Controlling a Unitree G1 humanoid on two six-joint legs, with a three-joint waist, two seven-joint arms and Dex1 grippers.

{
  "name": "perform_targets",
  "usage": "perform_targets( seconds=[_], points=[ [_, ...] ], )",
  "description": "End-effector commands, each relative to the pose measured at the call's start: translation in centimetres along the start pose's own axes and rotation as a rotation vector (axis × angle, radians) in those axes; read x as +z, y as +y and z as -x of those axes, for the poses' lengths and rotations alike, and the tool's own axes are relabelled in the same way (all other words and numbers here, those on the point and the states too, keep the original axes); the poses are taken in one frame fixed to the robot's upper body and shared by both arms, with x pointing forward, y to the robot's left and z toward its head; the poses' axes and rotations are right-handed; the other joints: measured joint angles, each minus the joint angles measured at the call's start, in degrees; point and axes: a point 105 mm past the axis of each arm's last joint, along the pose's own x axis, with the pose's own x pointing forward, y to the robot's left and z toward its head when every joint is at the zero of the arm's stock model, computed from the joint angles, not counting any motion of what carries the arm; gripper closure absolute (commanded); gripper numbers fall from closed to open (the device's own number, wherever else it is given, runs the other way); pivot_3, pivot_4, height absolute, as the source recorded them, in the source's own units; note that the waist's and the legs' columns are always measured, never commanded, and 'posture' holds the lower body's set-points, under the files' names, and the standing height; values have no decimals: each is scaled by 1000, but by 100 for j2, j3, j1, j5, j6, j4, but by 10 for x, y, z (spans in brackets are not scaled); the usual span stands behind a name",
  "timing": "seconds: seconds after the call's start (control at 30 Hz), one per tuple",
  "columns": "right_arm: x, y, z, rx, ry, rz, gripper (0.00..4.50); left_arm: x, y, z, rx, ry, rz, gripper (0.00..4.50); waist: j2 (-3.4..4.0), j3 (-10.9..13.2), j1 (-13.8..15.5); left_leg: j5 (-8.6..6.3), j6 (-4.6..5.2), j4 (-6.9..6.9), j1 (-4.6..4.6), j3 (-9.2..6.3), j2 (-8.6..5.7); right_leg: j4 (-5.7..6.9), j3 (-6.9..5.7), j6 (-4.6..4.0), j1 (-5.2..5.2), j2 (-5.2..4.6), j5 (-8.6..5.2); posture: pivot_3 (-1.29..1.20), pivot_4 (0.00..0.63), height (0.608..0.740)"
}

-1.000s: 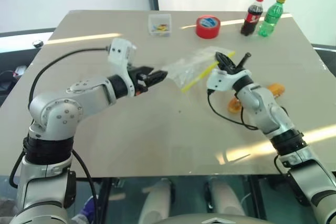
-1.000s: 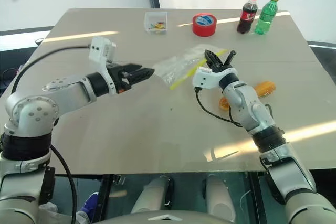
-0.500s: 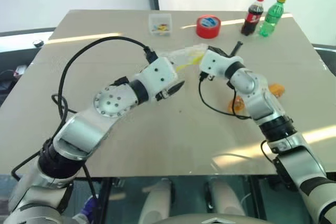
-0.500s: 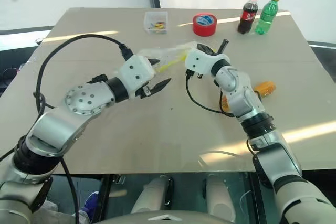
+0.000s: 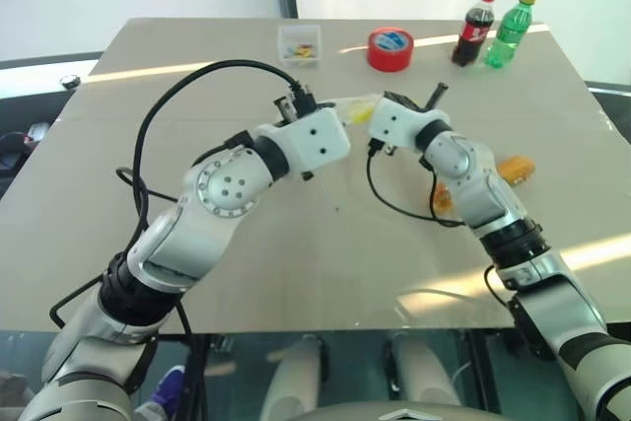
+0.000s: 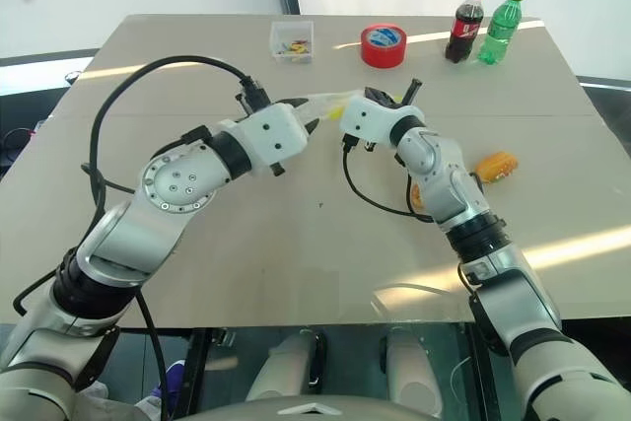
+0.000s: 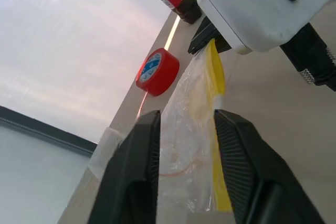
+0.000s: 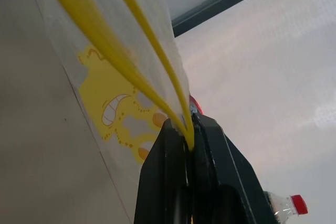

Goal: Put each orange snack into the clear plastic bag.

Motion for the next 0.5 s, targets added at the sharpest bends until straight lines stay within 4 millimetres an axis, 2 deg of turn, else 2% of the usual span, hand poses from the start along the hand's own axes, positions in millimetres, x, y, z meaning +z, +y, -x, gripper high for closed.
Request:
perform_targets(
  seconds=[0.03,0.07,0.33,0.37,0.4,0.47,0.5],
  points=[
    [12,-14,2,-49,-36,8,4500,1,-4,-1,-10,-13,-35,3972,0,0,0,0,0,0,0,0,0,1,0,0,-1,0,0,0,150,740],
    [13,-14,3,-50,-35,8,4500,-2,-6,-2,-17,-8,-35,4428,0,0,0,0,0,0,0,1,0,1,0,0,-1,0,0,0,150,740],
    [14,-16,5,-53,-31,13,4500,-12,-13,-3,-63,10,-54,4472,0,0,2,0,0,0,-3,2,0,2,1,0,-4,0,0,0,150,740],
    [13,-16,6,-53,-31,14,4500,-12,-13,-3,-58,5,-43,4089,0,0,2,0,0,0,-3,2,0,2,1,0,-4,0,0,0,150,740],
    [13,-16,6,-53,-30,14,4500,-11,-12,-3,-56,1,-34,3978,0,0,2,0,0,0,-3,1,0,2,1,0,-4,0,0,0,150,740],
    [13,-15,7,-53,-29,14,4500,-10,-13,-3,-55,-1,-46,3412,0,0,0,0,0,0,-3,1,1,2,0,0,-4,0,0,0,150,740],
    [13,-15,6,-53,-28,13,4500,-11,-13,-4,-55,-2,-64,2930,0,0,-1,0,0,0,-3,1,1,2,1,0,-4,0,0,0,150,740]
  ],
)
